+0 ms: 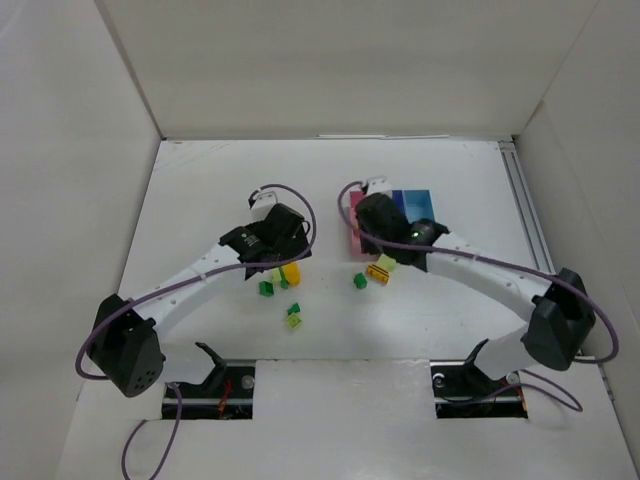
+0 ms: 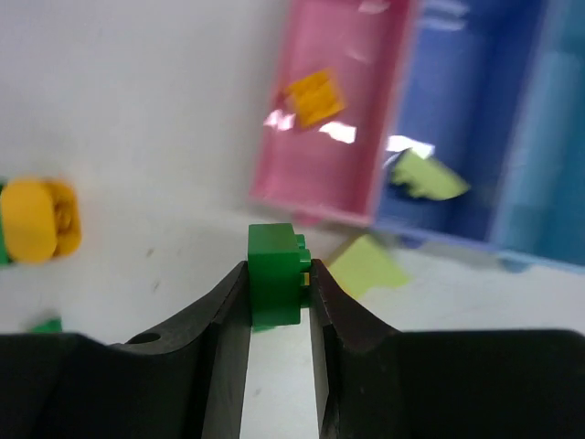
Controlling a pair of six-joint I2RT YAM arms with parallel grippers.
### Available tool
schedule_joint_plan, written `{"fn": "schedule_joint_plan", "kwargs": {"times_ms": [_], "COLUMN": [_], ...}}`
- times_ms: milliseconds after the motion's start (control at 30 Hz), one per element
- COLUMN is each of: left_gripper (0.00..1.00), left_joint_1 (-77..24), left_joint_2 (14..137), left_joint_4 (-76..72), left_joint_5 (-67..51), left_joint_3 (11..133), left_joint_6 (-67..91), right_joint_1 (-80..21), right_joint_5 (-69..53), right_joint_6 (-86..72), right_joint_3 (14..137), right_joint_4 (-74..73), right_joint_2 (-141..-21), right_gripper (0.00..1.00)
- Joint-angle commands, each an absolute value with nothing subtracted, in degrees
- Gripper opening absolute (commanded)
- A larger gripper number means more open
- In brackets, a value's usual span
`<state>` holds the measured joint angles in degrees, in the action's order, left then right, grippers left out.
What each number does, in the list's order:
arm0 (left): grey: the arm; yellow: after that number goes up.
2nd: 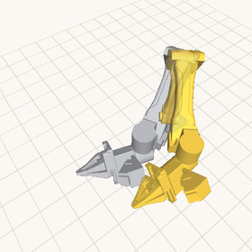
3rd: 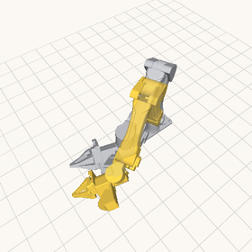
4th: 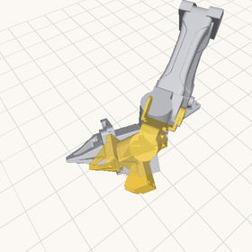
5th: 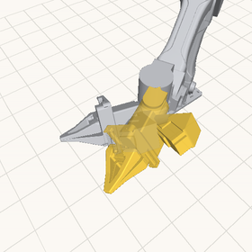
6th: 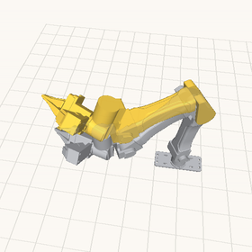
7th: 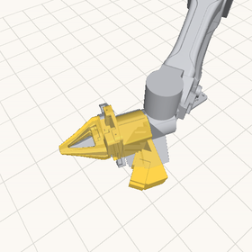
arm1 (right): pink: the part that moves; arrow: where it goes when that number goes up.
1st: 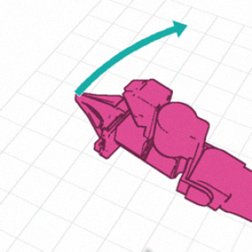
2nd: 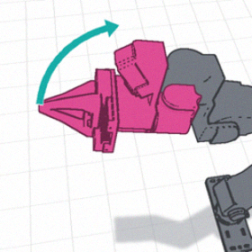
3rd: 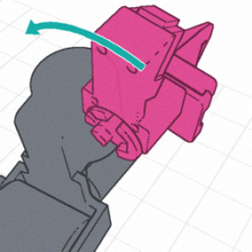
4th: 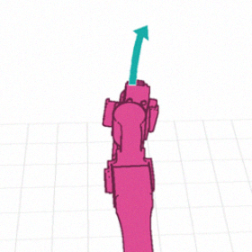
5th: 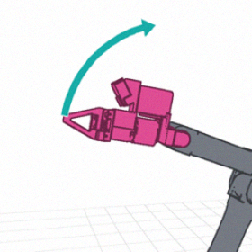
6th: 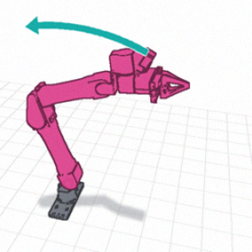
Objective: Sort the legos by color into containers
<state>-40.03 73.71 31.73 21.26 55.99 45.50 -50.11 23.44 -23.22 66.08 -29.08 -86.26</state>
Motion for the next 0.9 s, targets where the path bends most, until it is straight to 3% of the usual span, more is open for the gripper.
{"fn": "schedule_joint_plan", "kwargs": {"times_ms": [0,267,500,667,767,867], "left_gripper": [1.0,1.0,1.0,1.0,1.0,1.0], "left_joint_1": [-40.08,-43.41,-50.61,-53.87,-54.4,-55.02], "left_joint_2": [74.87,81.55,88.32,90.09,91.23,92.37], "left_joint_4": [29.36,25.49,19.17,14.77,11.53,10.72], "left_joint_5": [19.87,14.94,6.16,3.08,0.35,-2.19], "left_joint_3": [59.32,63.09,65.74,66.53,65.05,64.42], "left_joint_6": [42.99,35.97,24.53,18.82,14.25,10.64], "right_joint_1": [-41.77,-24.63,-19.17,-18.63,-18.11,-18.11], "right_joint_5": [24.53,21.63,20.74,21.27,21.8,21.27], "right_joint_6": [-19.34,-16.52,-14.5,-13.97,-13.97,-13.97], "right_joint_3": [67.77,70.83,75.84,76.9,76.38,74.98], "right_joint_4": [-28.48,-27.33,-26.45,-27.69,-28.29,-28.92], "right_joint_2": [-81.22,-83.66,-92.01,-93.34,-91.42,-88.96], "right_gripper": [0.18,0.21,0.29,0.67,0.78,0.8]}}
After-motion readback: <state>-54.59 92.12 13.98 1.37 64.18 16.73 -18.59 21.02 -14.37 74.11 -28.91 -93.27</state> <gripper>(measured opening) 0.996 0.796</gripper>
